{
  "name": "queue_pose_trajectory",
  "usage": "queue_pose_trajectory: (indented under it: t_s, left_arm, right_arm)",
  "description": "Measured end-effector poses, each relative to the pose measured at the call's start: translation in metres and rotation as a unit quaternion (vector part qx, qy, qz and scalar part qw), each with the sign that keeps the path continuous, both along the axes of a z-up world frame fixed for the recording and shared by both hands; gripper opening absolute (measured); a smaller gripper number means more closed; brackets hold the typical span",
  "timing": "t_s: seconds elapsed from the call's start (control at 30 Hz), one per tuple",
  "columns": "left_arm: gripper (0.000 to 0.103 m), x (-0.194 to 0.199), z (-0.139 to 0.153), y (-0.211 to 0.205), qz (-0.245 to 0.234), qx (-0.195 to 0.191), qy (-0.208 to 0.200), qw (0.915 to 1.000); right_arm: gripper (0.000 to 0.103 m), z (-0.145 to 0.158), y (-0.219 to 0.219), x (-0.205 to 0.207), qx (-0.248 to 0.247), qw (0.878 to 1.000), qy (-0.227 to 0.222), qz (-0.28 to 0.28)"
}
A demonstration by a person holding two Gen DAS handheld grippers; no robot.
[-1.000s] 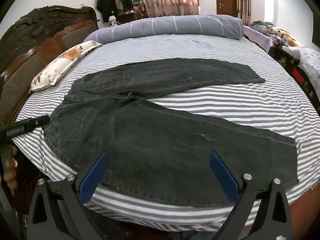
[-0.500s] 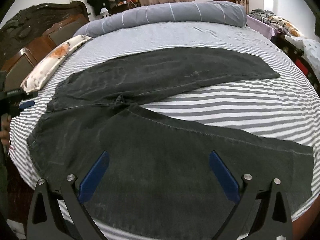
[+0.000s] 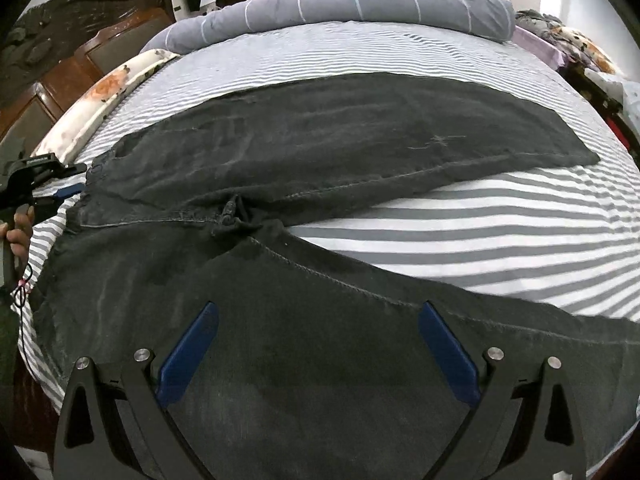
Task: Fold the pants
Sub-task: 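Grasp the jeans waistband with the left gripper, then lift the waistband with the left gripper and fold it over the legs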
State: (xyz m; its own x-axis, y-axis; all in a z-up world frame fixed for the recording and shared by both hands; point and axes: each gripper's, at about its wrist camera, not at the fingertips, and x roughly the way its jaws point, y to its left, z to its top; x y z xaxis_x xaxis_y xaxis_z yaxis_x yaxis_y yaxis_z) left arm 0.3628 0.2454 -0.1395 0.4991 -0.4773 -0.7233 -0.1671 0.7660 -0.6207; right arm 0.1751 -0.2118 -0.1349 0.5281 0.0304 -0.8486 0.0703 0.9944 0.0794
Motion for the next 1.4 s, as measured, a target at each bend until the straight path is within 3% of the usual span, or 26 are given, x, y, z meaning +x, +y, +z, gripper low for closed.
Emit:
queue_pose_trajectory:
  t_s: [0.33,0.67,0.73,0.77,0.9,1.07,1.23,1.4]
  left_arm:
    - [0.038,0.04,-0.009,-0.012,-0.014,-0.005,-0.008,0.9999]
    - [0.038,0.068,-0.015,-0.022,-0.004,-0.015,-0.018,0.9997]
    - [0.024,0.066,-0.013,-0.021,-0.006,0.002,-0.025,0.9997]
    - [0.012,0.066,-0.014,-0.02,-0.005,0.014,-0.023,0.9996]
    - [0.007,0.062,-0.015,-0.016,0.0,-0.012,-0.04,0.9991]
    - [0.006,0.047,0.009,-0.024,-0.008,-0.007,-0.093,0.9957]
    - [0.006,0.03,0.033,-0.028,-0.015,-0.023,-0.139,0.99]
    - [0.006,0.008,0.047,-0.023,-0.015,-0.036,-0.172,0.9843]
  right_arm:
    - [0.099,-0.006,0.004,0.024,-0.006,1.0,0.0,0.01]
    - [0.099,0.008,0.002,0.06,-0.012,0.998,-0.016,0.058]
    - [0.099,0.01,0.004,0.072,-0.007,0.997,-0.009,0.082]
    - [0.099,0.011,0.006,0.079,-0.001,0.995,-0.005,0.097]
    - [0.099,0.019,0.011,0.121,0.0,0.988,0.009,0.151]
    - [0.099,0.032,0.027,0.189,-0.027,0.97,0.014,0.241]
    - [0.095,0.033,0.047,0.258,-0.056,0.938,0.031,0.341]
    - [0.071,0.014,0.067,0.305,-0.09,0.899,0.075,0.423]
